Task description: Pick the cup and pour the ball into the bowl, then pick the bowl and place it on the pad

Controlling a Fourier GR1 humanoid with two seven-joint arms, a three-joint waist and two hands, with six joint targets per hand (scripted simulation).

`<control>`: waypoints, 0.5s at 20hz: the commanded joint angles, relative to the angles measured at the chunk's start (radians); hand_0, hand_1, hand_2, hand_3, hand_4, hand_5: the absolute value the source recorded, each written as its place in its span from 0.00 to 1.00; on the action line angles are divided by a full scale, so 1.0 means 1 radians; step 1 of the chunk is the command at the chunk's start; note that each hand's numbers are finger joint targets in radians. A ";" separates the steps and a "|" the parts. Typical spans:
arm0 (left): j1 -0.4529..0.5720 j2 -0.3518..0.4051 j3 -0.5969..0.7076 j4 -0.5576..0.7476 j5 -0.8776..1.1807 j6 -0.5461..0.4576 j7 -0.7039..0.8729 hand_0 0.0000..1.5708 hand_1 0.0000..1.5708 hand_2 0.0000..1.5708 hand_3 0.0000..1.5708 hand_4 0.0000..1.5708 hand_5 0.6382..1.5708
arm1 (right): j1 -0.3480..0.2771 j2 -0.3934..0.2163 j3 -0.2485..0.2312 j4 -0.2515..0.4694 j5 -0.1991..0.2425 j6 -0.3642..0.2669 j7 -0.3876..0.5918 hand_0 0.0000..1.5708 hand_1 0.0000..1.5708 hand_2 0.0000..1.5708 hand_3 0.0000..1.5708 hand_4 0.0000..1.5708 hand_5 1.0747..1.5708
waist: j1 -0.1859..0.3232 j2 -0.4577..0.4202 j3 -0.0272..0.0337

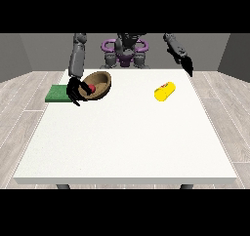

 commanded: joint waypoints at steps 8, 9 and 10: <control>0.004 -0.036 0.010 0.124 0.006 0.005 0.032 0.00 0.00 0.00 0.00 0.00 0.08 | 0.024 -0.211 0.092 -0.013 0.076 0.076 0.560 1.00 1.00 1.00 1.00 0.81 1.00 | -0.005 -0.124 0.0632; 0.009 -0.024 0.020 0.142 0.018 -0.013 0.041 0.00 0.00 0.00 0.00 0.00 0.09 | 0.064 -0.227 0.133 -0.033 0.111 0.094 0.583 1.00 1.00 1.00 1.00 0.82 0.98 | -0.029 -0.166 0.0623; 0.002 -0.048 0.009 0.153 0.004 0.010 0.055 0.00 0.00 0.00 0.00 0.00 0.09 | 0.025 -0.316 0.139 -0.053 0.132 0.122 0.629 1.00 1.00 1.00 1.00 0.83 0.97 | -0.035 -0.169 0.0615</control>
